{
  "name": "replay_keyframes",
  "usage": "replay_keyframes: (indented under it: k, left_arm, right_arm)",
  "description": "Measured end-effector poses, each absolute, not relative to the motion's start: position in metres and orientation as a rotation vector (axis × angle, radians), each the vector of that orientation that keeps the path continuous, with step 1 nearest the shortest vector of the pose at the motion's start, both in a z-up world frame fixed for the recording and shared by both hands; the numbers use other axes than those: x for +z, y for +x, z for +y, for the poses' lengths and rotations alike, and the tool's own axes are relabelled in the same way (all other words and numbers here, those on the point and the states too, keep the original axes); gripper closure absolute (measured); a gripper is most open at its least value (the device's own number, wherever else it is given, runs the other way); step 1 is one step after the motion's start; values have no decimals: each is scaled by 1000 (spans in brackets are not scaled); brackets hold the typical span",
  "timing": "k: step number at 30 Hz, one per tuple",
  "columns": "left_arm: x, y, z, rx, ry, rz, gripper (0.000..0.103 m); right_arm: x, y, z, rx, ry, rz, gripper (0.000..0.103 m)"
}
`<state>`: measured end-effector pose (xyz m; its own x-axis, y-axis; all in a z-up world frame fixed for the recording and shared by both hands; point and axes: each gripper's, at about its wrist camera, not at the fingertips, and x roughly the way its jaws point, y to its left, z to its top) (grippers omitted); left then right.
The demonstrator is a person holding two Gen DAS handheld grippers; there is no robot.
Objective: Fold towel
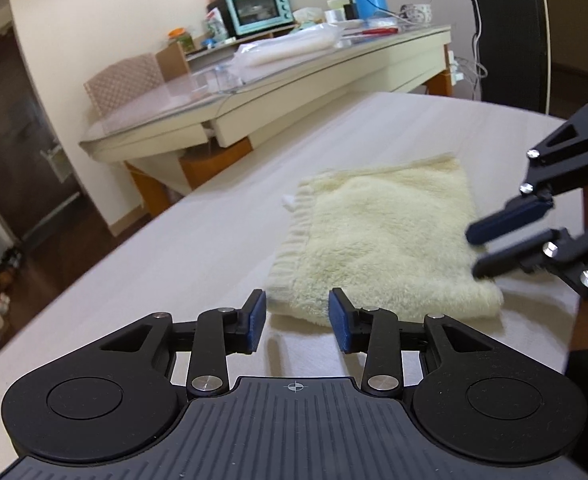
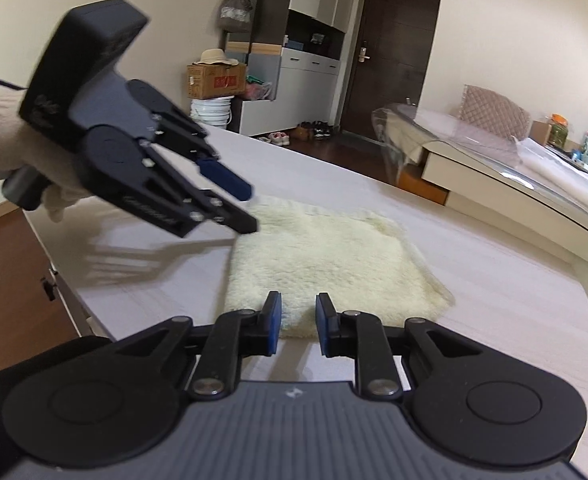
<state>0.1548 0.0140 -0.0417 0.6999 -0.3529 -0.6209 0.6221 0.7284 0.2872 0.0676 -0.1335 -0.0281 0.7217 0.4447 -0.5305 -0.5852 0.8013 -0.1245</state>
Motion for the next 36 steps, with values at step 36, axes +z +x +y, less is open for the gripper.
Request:
replay_keyframes:
  k: [36]
  left_arm:
    - [-37, 98, -10, -272, 203, 668, 49]
  right_arm:
    - [-18, 81, -183, 422, -237, 493, 74]
